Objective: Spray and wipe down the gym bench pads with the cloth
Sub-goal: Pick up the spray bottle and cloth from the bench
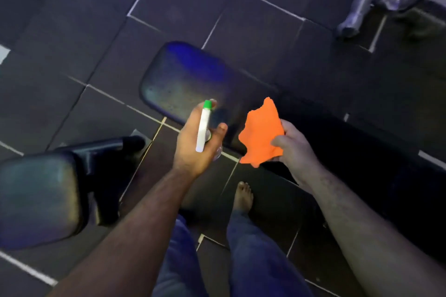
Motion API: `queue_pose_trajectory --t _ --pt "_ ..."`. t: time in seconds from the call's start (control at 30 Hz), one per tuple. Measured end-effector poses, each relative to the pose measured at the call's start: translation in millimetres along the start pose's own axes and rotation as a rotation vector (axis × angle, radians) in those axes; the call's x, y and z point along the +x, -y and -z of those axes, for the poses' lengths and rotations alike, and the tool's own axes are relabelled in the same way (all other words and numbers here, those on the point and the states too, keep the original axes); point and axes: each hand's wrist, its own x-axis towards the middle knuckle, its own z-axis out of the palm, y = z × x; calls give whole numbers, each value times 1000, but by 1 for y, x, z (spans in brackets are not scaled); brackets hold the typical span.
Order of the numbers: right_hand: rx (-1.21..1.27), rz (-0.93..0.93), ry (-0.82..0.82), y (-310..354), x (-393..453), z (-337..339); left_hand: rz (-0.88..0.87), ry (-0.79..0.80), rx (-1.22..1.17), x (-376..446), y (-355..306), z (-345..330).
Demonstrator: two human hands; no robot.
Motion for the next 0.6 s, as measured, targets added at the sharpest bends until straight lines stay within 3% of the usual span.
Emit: queue_pose_trajectory --t 0.1,0.17,0.27,0.33,0.47,0.6 --pt "177 -19 -166 -12 -1 90 -38 80 -8 8 -22 -71" --pt "96 -98 -258 -30 3 137 -73 123 -9 13 -31 -107" --pt "-574 -235 -402 -62 9 182 -104 171 37 16 -38 -145" --pt "-839 -296 -520 -72 9 190 -104 193 58 15 -35 -159" --pt "-882 -314 -637 -84 13 181 -67 232 52 8 -23 -157" --pt "-1002 -107 -820 -87 17 138 0 184 107 5 -8 -124"
